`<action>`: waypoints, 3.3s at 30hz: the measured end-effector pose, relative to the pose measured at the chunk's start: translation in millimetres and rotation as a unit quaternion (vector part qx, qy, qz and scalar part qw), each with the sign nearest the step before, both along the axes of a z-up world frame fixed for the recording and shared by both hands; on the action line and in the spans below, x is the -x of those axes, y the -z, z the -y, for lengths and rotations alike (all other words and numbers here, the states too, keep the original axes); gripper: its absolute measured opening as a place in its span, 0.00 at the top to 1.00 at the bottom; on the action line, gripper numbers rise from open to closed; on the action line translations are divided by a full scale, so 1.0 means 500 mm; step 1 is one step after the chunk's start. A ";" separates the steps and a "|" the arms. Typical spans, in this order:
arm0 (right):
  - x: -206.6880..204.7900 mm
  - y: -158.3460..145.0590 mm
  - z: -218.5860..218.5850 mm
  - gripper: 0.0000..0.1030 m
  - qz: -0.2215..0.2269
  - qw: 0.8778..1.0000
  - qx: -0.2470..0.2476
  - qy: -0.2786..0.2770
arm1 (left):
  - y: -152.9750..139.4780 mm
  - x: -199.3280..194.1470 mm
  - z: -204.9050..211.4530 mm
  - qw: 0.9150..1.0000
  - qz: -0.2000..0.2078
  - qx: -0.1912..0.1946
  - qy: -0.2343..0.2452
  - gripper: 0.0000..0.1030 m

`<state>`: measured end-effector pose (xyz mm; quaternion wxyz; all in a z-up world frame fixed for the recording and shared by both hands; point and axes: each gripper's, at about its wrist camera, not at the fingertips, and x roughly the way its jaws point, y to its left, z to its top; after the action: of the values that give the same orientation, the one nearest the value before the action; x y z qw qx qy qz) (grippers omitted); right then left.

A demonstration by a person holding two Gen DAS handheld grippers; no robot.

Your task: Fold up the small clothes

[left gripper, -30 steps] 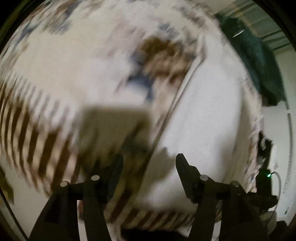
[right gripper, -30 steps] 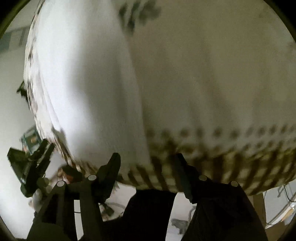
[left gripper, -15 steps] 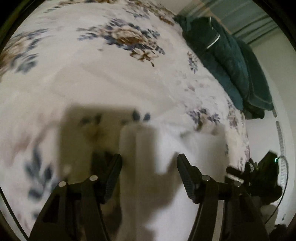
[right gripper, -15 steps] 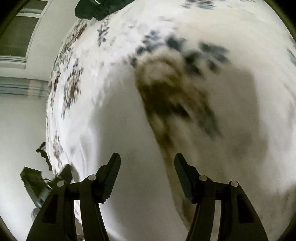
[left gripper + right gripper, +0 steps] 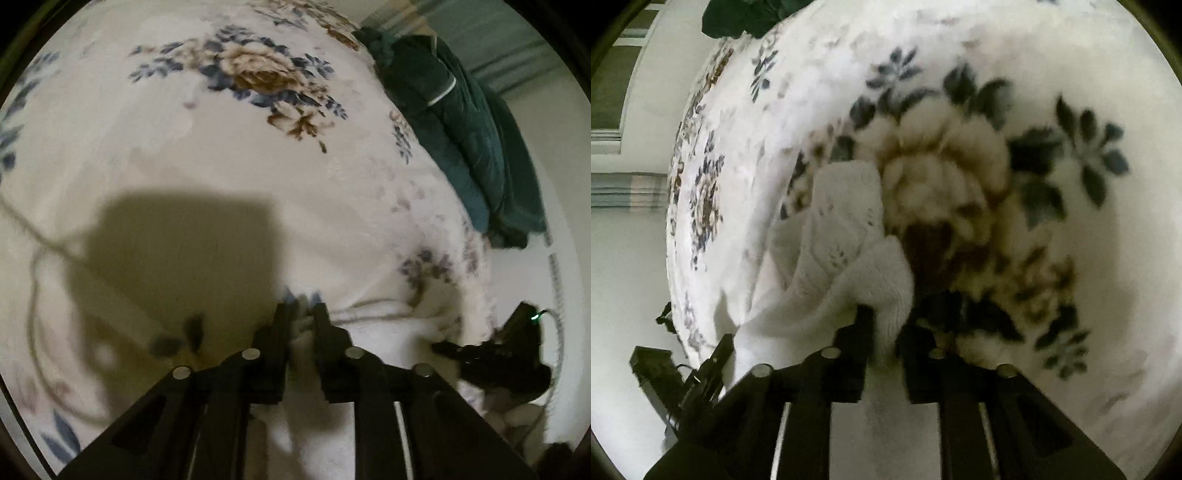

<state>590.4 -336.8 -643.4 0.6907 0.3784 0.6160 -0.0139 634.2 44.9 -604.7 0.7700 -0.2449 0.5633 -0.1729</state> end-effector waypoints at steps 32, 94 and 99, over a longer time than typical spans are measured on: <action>0.776 0.125 -0.156 0.85 -0.115 0.959 -0.255 -0.040 | 0.018 0.795 -0.057 0.984 -0.151 0.083 -0.046 0.90; -0.021 -0.113 0.044 0.58 0.040 0.994 0.077 -0.074 | -0.053 0.038 -0.057 0.999 -0.006 0.012 -0.046 0.42; -0.010 -0.111 0.042 0.49 0.055 0.994 0.040 -0.088 | -0.051 0.031 -0.023 1.000 0.007 -0.016 -0.009 0.34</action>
<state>595.4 -357.7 -587.7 0.7365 0.2950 0.6072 0.0435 618.6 56.6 -579.1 0.7795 -0.2360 0.5581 -0.1588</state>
